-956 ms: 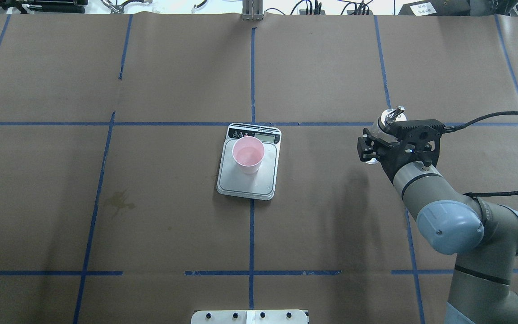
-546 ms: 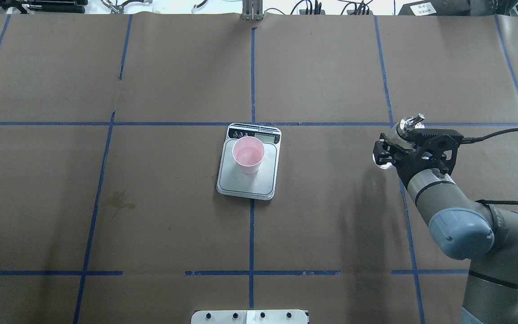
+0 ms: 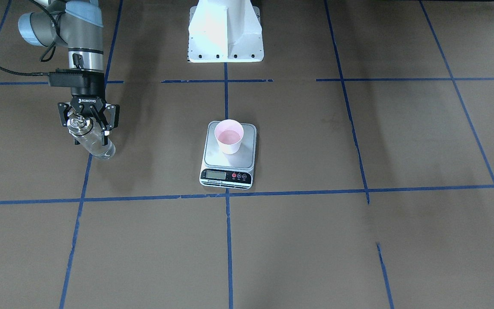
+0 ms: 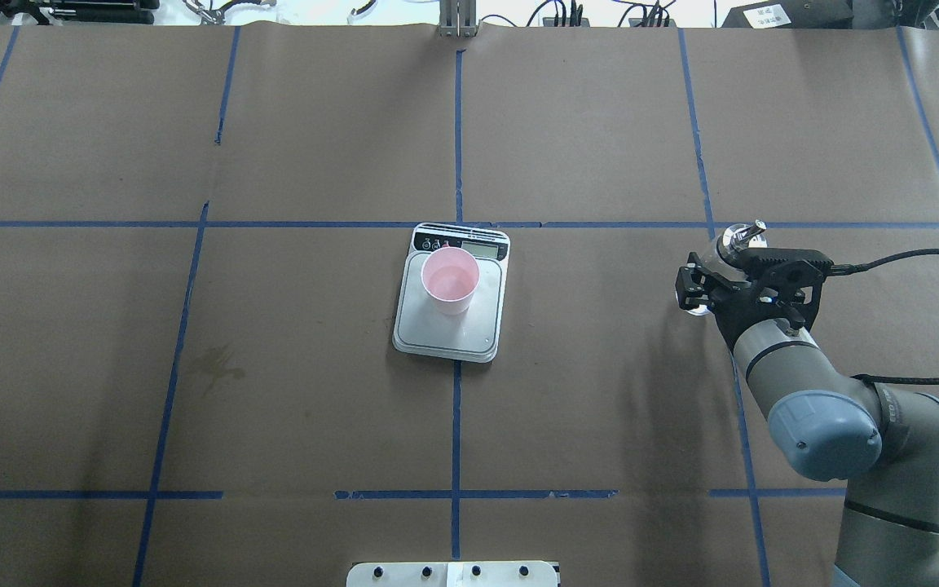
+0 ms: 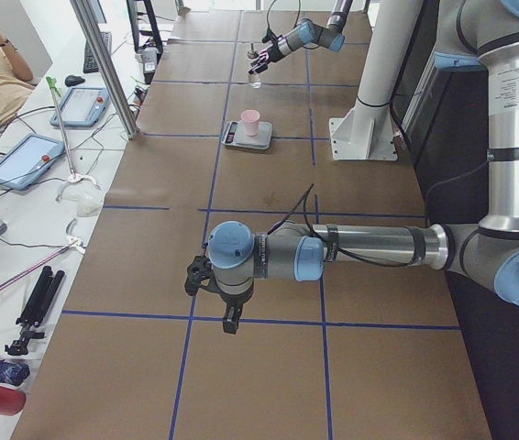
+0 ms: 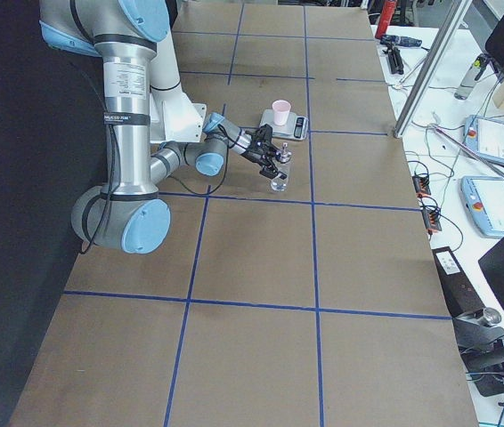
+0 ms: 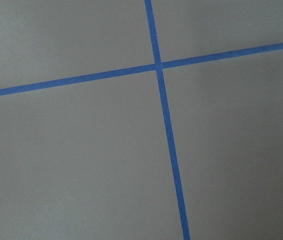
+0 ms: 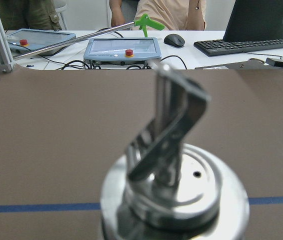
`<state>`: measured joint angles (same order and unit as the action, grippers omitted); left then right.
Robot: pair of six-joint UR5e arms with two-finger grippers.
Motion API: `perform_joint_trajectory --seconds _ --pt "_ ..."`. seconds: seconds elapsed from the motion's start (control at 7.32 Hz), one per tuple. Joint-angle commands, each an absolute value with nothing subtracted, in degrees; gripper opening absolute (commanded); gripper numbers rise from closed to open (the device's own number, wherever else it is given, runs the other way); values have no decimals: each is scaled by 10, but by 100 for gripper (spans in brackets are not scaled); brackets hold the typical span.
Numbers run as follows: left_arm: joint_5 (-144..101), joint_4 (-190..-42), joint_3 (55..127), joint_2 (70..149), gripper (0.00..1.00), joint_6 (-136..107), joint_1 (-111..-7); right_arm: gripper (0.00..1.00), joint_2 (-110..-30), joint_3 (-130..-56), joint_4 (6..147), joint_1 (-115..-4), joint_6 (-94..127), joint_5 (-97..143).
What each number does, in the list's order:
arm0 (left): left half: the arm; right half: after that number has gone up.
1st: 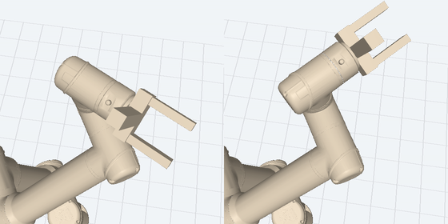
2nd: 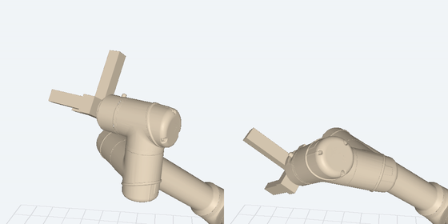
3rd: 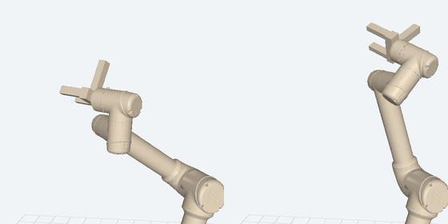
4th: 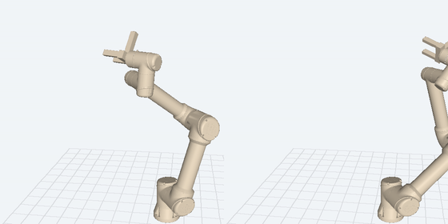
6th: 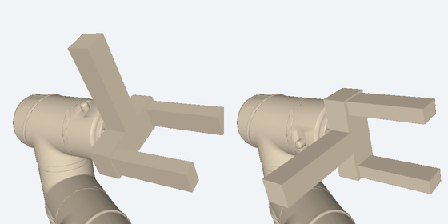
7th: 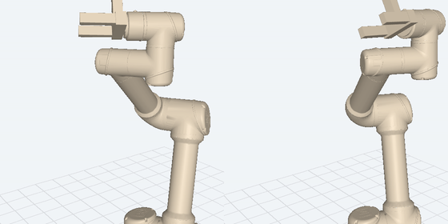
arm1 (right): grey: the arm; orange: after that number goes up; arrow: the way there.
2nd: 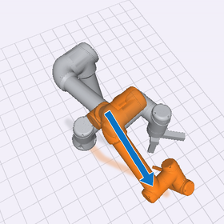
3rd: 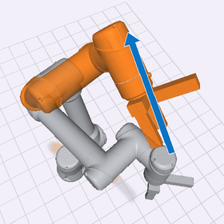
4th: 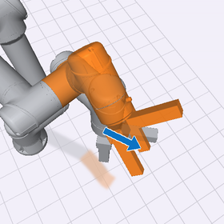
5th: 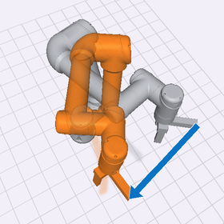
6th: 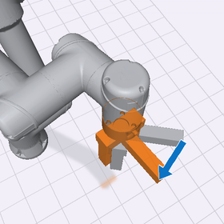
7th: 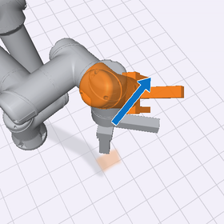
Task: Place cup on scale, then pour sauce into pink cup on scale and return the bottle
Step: 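Carry the bottle back with the right gripper and lower it onto the table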
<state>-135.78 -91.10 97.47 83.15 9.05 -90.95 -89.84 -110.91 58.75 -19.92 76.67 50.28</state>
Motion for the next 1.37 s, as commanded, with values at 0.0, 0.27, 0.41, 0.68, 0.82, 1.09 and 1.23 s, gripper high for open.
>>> perform_joint_trajectory --seconds 0.0,0.27,0.41,0.68,0.82,1.09,1.23 --pt "-1358 -911 975 831 100 91 -909 5 -902 -1107 588 -194 769 497" --pt "-1358 -911 975 831 100 91 -910 7 -906 -1105 588 -192 772 494" --pt "-1358 -911 975 831 100 91 -909 11 -908 -1101 588 -192 782 493" --pt "-1358 -911 975 831 100 91 -909 15 -908 -1095 588 -192 784 494" --pt "-1358 -911 975 831 100 91 -910 29 -908 -1093 588 -192 789 493" --pt "-1358 -911 975 831 100 91 -909 34 -908 -1092 588 -192 789 494" --pt "-1358 -911 975 832 100 91 -909 80 -908 -1092 588 -192 790 494"
